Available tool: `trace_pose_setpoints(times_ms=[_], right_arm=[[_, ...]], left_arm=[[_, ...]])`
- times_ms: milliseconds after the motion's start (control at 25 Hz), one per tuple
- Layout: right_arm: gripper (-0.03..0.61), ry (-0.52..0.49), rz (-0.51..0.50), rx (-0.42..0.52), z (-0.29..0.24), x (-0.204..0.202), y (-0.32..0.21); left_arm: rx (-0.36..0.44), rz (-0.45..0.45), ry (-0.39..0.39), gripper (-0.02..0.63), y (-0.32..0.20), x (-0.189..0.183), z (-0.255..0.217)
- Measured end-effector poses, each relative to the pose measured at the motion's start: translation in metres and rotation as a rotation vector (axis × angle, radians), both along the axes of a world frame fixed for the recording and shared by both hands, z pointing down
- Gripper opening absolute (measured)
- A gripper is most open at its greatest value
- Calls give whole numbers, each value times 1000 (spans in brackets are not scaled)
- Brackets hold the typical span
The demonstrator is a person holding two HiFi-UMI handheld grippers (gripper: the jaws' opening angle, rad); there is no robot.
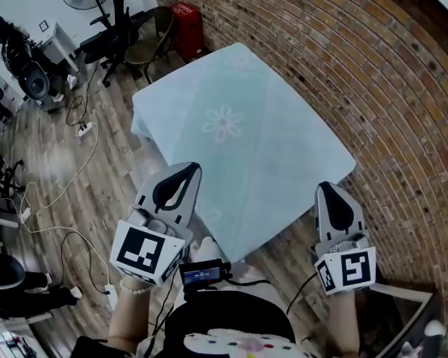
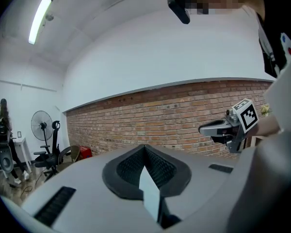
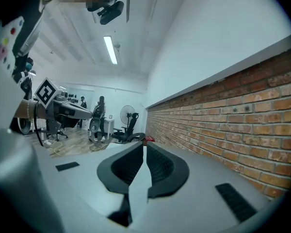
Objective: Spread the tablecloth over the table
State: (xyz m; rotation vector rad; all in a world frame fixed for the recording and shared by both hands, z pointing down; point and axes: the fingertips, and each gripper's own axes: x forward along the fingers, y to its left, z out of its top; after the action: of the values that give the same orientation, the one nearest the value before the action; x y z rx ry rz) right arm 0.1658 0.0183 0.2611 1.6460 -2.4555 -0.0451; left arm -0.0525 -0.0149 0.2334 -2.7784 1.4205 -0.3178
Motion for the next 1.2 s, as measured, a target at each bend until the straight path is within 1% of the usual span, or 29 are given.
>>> trace_pose_setpoints(times_ms=[160, 240, 320, 400, 520, 800, 920, 1040, 1200], right_arm=[[44, 52, -47, 46, -8, -29, 17], [44, 44, -69, 50, -9, -42, 21], [44, 41, -72, 40, -7, -49, 24], [44, 33, -68, 35, -8, -57, 27], [44, 27, -56, 32, -10, -67, 33], [44, 47, 1, 14, -5, -67, 32], [44, 32, 30, 18, -7, -65, 30], [44, 61, 38, 13, -3, -62, 31], [44, 70, 53, 7, 2, -63, 32]], left_arm=[[-22, 29, 14, 15, 25, -4, 0], [-39, 63, 11, 15, 30, -5, 4], [-68, 96, 35, 15, 33, -1, 6], [-82, 114, 55, 15, 35, 1, 6], [-104, 133, 61, 15, 39, -2, 11], [-101, 195, 52, 15, 35, -1, 18], [-107, 203, 53, 15, 32, -3, 20], [-95, 208, 47, 15, 29, -2, 23], [-96, 211, 47, 15, 27, -2, 29]])
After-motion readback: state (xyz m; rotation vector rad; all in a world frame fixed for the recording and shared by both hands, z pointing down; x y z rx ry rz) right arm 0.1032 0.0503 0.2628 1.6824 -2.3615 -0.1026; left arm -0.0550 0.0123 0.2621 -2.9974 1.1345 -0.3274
